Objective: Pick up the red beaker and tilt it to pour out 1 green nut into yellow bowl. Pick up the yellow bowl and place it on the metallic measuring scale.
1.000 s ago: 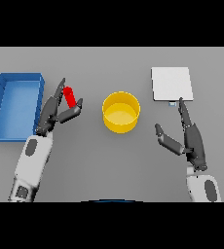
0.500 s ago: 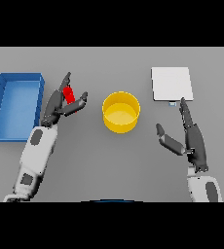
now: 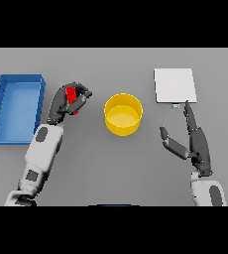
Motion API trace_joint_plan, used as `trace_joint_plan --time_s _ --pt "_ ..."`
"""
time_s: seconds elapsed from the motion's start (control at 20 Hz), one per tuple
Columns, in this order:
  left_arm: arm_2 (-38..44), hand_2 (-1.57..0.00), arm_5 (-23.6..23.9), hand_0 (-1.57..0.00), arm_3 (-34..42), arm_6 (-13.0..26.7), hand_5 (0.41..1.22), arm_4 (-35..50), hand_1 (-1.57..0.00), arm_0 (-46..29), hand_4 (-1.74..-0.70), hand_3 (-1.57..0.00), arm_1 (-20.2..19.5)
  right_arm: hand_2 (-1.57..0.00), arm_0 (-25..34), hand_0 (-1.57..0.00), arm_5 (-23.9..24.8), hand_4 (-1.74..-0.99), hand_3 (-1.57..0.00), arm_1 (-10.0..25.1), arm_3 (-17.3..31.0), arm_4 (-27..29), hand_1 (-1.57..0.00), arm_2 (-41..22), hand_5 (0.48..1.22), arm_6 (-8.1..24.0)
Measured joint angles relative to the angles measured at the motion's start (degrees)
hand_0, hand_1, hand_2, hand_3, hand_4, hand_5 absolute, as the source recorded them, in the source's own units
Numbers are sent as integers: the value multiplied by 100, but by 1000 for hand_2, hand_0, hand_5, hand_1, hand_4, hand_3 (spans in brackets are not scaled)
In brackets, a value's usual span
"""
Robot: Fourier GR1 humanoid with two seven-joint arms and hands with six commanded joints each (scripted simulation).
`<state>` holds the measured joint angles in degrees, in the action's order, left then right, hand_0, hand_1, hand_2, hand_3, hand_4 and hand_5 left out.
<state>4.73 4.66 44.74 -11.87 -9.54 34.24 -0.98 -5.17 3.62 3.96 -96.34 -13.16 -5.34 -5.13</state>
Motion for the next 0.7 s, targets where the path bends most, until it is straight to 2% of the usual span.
trace_joint_plan --time_s 0.1,0.15,0.25,0.45,0.55,0.6,0.7 --pt "-74 -1351 -56 -1333 65 0 1148 -60 -1343 -58 -1523 -1265 -28 1 -22 1 -16 -1259 1 -17 -15 17 1 -13 646 15" --pt "-67 -1395 -50 -1380 81 -121 1162 -57 -1388 -103 -1505 -1326 26 1 11 1 -34 -1257 1 -13 34 60 1 15 645 60" --pt "-72 -1458 74 -1449 120 147 1151 -82 -1454 -63 -1590 -1414 83 1 -28 1 -12 -1257 1 -40 1 49 1 3 643 44" --pt "31 -1525 161 -1521 438 -4 1122 268 -1523 -138 -1679 -1507 119 1 -33 1 5 -1258 1 -36 -63 -38 1 -55 646 25" --pt "-7 -1542 268 -1539 680 85 1114 319 -1540 -115 -1701 -1530 87 1 -8 1 18 -1259 1 -26 -1 -76 1 -56 649 29" --pt "-87 -1547 289 -1545 840 110 1114 287 -1546 -168 -1709 -1538 50 1 -42 1 7 -1263 1 28 -36 -82 1 -42 652 -81" --pt "-338 -1556 270 -1555 1180 247 1114 155 -1555 -154 -1721 -1550 -26 1 67 1 -6 -1262 1 37 -11 -54 1 -19 658 9"
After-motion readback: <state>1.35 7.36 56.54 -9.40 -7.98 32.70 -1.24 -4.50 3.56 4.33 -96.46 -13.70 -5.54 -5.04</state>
